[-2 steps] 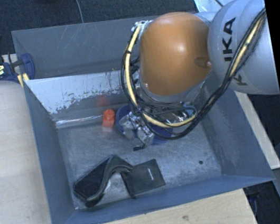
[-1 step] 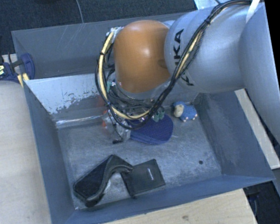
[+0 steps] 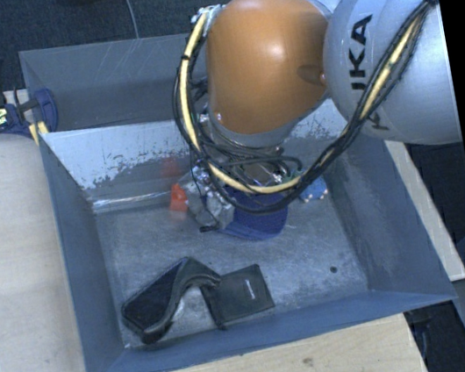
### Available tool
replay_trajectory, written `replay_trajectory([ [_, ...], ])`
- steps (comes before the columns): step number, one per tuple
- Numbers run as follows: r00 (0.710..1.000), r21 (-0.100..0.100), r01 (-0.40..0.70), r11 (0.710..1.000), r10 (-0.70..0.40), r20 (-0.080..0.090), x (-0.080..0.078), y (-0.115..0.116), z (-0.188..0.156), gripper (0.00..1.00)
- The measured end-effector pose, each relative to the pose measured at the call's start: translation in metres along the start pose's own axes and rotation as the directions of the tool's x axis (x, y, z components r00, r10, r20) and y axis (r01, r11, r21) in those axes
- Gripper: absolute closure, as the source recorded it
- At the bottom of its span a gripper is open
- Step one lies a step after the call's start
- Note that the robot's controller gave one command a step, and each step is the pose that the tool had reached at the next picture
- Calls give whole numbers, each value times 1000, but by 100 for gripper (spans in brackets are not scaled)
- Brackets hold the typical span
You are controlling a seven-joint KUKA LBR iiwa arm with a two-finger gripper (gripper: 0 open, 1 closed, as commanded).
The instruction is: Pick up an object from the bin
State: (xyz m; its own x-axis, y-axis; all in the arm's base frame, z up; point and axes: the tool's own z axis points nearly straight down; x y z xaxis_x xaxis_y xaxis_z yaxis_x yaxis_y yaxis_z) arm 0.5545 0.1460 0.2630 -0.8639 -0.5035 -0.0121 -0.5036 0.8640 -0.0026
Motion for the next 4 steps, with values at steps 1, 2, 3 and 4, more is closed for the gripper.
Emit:
replay_trajectory([
  [1, 944, -10, 331, 944, -331, -11, -34, 44, 79, 100],
  [2, 945, -6, 326, 945, -326, -8, -34, 42, 76, 0],
  [3, 920, -11, 392, 920, -392, -15, 19, 24, 194, 0],
  [4, 921, -2, 388, 921, -388, 1, 14, 23, 188, 100],
])
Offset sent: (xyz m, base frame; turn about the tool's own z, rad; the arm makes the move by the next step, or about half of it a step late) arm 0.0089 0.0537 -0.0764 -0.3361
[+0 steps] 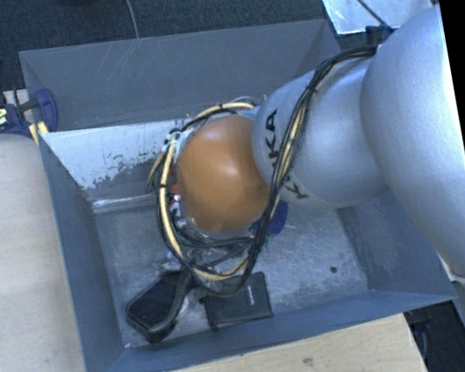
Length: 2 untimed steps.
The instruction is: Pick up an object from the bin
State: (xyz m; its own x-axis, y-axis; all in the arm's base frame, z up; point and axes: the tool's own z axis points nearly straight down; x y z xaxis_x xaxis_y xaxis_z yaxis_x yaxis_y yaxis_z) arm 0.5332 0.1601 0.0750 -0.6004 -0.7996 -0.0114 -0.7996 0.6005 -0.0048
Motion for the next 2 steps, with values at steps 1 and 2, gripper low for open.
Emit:
replay_trajectory([
  [1, 866, -7, 500, 866, -500, -5, 7, -19, -65, 100],
  [2, 858, -6, 513, 859, -513, -4, 13, -4, -136, 100],
])
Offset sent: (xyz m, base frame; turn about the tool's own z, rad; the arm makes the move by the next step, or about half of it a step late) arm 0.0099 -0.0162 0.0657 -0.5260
